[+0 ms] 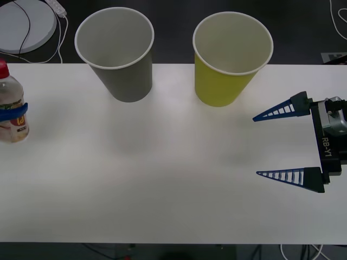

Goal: Put the can into the green bin and the plastic bottle into the gray bin

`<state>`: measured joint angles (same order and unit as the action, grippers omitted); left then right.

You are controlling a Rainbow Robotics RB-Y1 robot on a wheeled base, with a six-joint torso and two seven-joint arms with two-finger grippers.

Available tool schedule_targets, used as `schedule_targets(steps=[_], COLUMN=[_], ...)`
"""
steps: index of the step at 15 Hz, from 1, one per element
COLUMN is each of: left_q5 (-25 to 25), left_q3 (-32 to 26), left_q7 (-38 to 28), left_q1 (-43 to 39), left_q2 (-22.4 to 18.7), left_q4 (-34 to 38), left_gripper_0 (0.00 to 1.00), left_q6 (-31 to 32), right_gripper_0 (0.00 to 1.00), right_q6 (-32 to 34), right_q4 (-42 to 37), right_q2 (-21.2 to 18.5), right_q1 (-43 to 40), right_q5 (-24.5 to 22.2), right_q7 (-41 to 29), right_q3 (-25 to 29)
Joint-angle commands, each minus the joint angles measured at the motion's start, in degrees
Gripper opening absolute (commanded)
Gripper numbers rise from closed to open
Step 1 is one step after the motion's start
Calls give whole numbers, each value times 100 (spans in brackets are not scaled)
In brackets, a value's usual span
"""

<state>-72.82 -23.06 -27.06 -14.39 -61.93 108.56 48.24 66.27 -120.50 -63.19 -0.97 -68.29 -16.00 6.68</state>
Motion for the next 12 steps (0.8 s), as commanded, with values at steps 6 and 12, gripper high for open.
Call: schedule_targets(steps=[6,12], left_q5=[-355,-355], left_q3=[-32,505], left_q7=[-476,-625], left_q1=[1123,2151], left_q2=[-618,-1137], left_q4=[-907,-1689], left_gripper_0=[0,0], left_q6=[1363,1934], right_gripper_0=[100,100], right_q6=[0,0], right_q4=[0,0], right_q2=[0,0], right_q1=[0,0], right_q5=[0,0], right_q7=[0,0], right_q3=[0,0])
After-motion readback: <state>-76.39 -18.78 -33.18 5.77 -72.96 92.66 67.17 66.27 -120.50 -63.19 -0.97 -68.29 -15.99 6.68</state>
